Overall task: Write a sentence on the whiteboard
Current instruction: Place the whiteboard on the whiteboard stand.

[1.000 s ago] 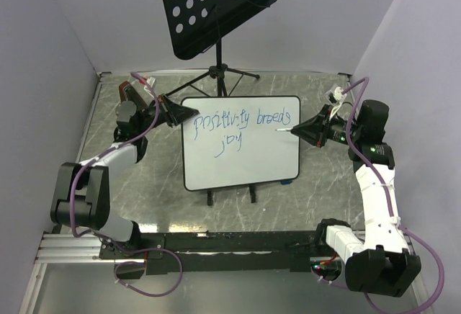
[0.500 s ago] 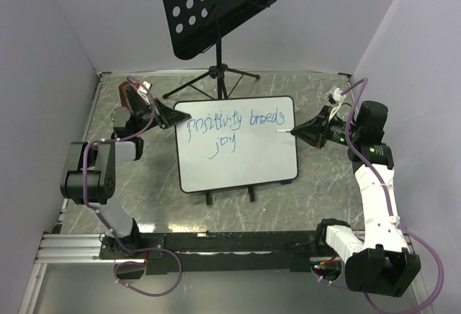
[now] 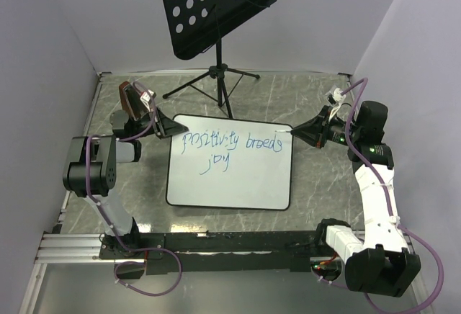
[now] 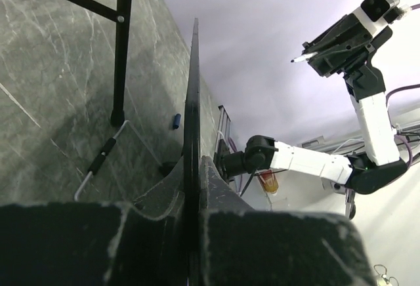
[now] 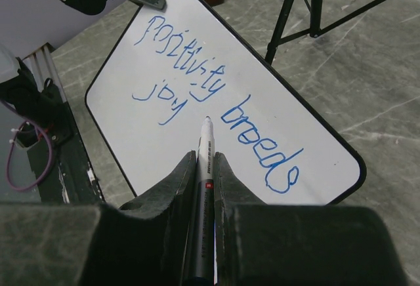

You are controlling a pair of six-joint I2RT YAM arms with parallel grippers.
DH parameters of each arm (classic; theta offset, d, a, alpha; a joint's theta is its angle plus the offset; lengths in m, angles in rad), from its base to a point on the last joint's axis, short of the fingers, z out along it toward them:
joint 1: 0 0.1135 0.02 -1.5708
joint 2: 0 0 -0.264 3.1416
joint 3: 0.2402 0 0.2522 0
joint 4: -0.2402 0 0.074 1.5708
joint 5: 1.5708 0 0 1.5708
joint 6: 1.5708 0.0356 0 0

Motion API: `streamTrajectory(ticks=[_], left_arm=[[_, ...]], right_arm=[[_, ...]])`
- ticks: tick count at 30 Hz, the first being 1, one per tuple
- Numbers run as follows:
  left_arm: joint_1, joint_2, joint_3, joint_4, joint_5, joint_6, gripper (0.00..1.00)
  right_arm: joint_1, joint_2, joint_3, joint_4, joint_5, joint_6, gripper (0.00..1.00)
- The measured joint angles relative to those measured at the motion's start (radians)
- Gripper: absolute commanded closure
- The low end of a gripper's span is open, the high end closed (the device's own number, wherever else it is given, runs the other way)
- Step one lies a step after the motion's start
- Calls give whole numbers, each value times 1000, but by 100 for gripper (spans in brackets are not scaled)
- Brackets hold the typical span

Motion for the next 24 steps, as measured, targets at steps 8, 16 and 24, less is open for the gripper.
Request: streamTrajectory(ticks=[8,16,24], left_arm=[[1,-57,44,-7,5,14,99],[1,-180,64,-1,45,51,99],[-3,-191,78,-8,39,67,99]], right_arm=[[0,5,0,0,0,-1,100],[0,26,0,-5,0,-10,100],[0,26,1,-18,0,-15,100]])
